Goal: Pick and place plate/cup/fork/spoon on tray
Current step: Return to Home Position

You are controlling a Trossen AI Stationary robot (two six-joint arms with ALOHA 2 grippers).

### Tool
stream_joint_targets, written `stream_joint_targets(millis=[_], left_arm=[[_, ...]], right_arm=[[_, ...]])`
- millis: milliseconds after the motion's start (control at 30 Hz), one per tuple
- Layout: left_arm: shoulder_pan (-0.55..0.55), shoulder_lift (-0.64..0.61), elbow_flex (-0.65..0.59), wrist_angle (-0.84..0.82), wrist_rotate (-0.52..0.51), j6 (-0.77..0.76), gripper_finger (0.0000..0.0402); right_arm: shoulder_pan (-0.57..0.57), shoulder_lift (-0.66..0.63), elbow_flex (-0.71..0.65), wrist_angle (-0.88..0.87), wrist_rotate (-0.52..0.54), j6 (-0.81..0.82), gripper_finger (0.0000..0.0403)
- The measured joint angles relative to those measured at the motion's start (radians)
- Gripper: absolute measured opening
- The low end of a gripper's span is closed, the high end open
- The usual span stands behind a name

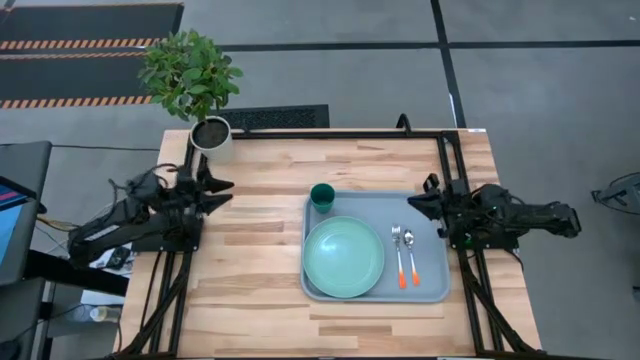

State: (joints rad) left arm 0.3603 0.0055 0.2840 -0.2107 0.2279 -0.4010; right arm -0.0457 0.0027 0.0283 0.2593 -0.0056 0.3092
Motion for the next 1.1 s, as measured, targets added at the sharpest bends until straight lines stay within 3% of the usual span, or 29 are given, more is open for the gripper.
stream_joint_targets(millis=[233,667,900,1100], left_arm=[[-0.001,0.000,-0.274,0.285,0.018,-0.144,0.0196],[-0.003,0.000,-0.273,0.300,-0.074,-0.085,0.0196],[-0.003,0.001,-0.273,0.259,-0.085,-0.265,0.0196],[-0.003,0.001,-0.273,0.257,-0.110,-0.288,0.0196]], right_arm=[[-0.004,0.001,-0.020,-0.039,0.031,0.016,0.0056],[-0.009,0.002,-0.020,-0.064,0.033,-0.024,0.0056],[-0.009,0.002,-0.021,-0.120,0.033,-0.022,0.0056],[-0.009,0.002,-0.021,-0.187,0.033,-0.022,0.0056]])
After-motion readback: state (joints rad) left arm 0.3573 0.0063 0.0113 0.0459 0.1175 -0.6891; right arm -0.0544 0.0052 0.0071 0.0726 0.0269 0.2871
